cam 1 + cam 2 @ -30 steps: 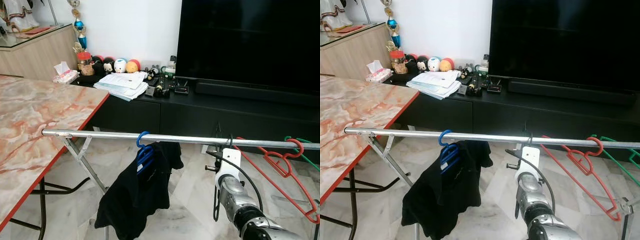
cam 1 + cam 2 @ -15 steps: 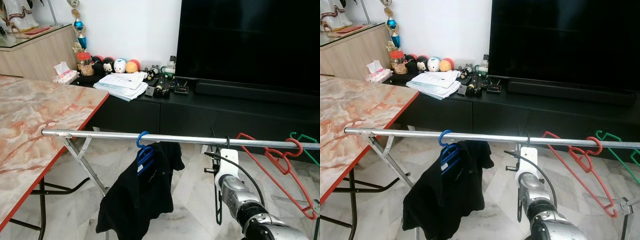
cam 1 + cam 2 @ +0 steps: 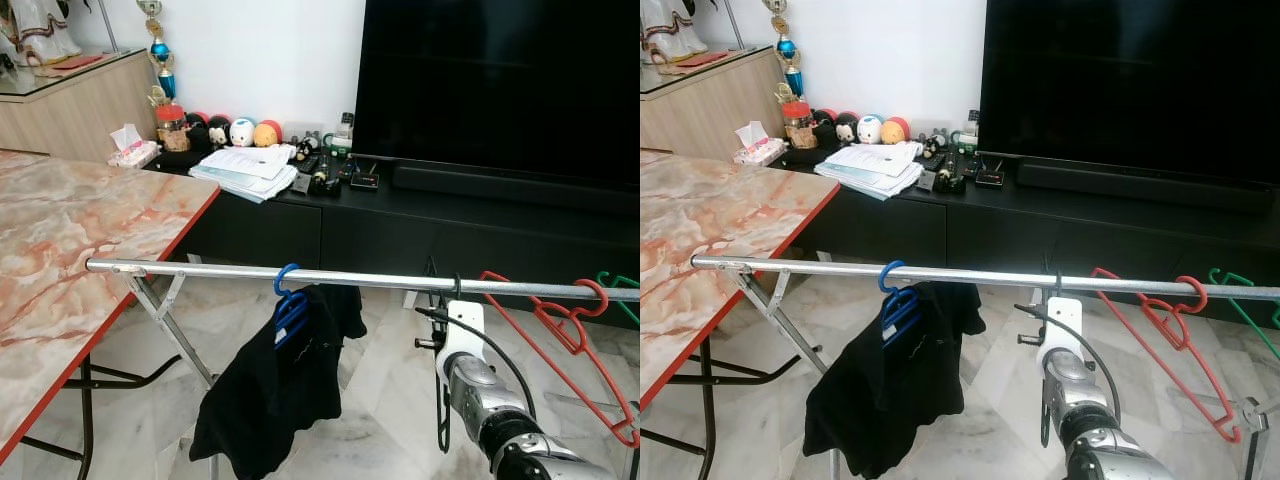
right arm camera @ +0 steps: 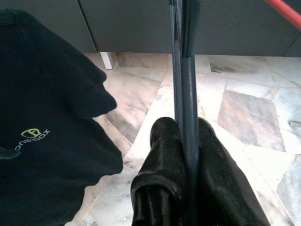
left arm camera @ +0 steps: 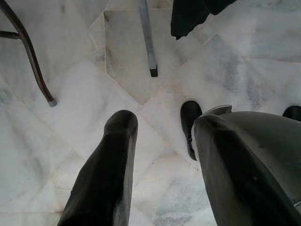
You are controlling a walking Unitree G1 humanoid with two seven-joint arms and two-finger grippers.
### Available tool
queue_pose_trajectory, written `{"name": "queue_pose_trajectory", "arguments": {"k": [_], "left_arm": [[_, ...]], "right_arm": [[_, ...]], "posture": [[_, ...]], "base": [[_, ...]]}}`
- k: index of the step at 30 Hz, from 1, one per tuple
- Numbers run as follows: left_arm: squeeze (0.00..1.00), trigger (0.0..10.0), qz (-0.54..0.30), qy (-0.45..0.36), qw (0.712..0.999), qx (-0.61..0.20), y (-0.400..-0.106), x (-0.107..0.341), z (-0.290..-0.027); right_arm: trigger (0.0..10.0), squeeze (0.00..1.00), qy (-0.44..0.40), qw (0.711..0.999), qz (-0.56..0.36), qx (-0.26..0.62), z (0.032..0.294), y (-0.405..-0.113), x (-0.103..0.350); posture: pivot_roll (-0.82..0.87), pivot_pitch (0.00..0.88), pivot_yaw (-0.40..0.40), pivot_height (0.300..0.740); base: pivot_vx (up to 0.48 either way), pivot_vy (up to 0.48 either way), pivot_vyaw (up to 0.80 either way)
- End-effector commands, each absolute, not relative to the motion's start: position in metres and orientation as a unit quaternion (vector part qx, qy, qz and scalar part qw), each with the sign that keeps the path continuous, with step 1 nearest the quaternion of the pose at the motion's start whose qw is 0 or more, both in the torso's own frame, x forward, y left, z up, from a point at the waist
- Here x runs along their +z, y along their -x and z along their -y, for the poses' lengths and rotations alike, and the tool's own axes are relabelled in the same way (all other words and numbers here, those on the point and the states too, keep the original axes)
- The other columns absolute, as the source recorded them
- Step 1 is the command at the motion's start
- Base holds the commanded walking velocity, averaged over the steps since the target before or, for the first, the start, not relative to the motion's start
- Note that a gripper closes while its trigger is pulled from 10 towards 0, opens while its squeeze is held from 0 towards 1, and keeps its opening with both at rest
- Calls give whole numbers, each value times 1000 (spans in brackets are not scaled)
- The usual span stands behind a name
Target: Hang hanger
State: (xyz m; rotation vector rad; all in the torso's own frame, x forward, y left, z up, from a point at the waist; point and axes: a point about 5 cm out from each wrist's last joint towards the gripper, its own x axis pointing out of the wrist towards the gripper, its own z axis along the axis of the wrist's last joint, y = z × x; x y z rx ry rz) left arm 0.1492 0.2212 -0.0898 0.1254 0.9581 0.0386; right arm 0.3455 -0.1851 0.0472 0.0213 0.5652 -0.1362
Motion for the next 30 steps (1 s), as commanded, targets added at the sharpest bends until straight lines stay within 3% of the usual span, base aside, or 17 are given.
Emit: {"name": "queue_pose_trajectory", "arguments": {"k": [1,2,3,6,7,8,9,10,22,23,24,30], "left_arm": [[0,10000,-468,-68,881,9,-146,-91,-221],[0,10000,-468,-68,881,9,-146,-91,-221],[0,10000,-470,-68,880,10,-146,-92,-220],[0,10000,-474,-67,878,11,-143,-93,-221],[0,10000,-475,-67,877,11,-142,-93,-221],[0,10000,-477,-67,876,12,-141,-93,-221],[0,10000,-477,-67,876,12,-141,-93,-221],[0,10000,-481,-69,874,10,-140,-94,-222],[0,10000,-495,-68,866,10,-130,-97,-222],[0,10000,-496,-68,866,10,-129,-98,-222],[0,10000,-498,-67,865,10,-129,-98,-222],[0,10000,-503,-67,862,8,-126,-100,-220]], "right_arm": [[10000,725,-27,951,-300,-70,187,-335,34],[10000,725,-27,951,-300,-70,187,-335,34],[10000,1000,-32,953,-293,-68,185,-336,35],[10000,1000,-43,962,-264,-63,181,-343,44],[10000,808,-47,963,-257,-59,179,-345,46],[10000,514,-48,965,-251,-56,178,-346,48],[10000,514,-48,965,-251,-56,178,-346,48],[10000,8,-49,968,-242,-53,177,-348,51],[10000,0,-61,977,-199,-51,177,-346,52],[10000,137,-62,977,-198,-53,177,-345,51],[10000,1000,-65,977,-193,-57,179,-343,48],[10000,1000,-78,982,-156,-76,184,-332,41]], "posture": [[133,0,21,740],[133,0,21,740],[135,0,21,740],[137,0,21,740],[137,0,21,740],[137,0,21,740],[137,0,21,740],[139,0,19,740],[131,0,18,740],[133,0,17,740],[134,0,16,740],[125,3,17,740]], "base": [[0,0,0],[0,0,0],[0,0,0],[0,0,0],[0,0,0],[0,0,0],[0,0,0],[0,0,0],[0,0,0],[0,0,0],[0,0,0],[0,0,0]]}}
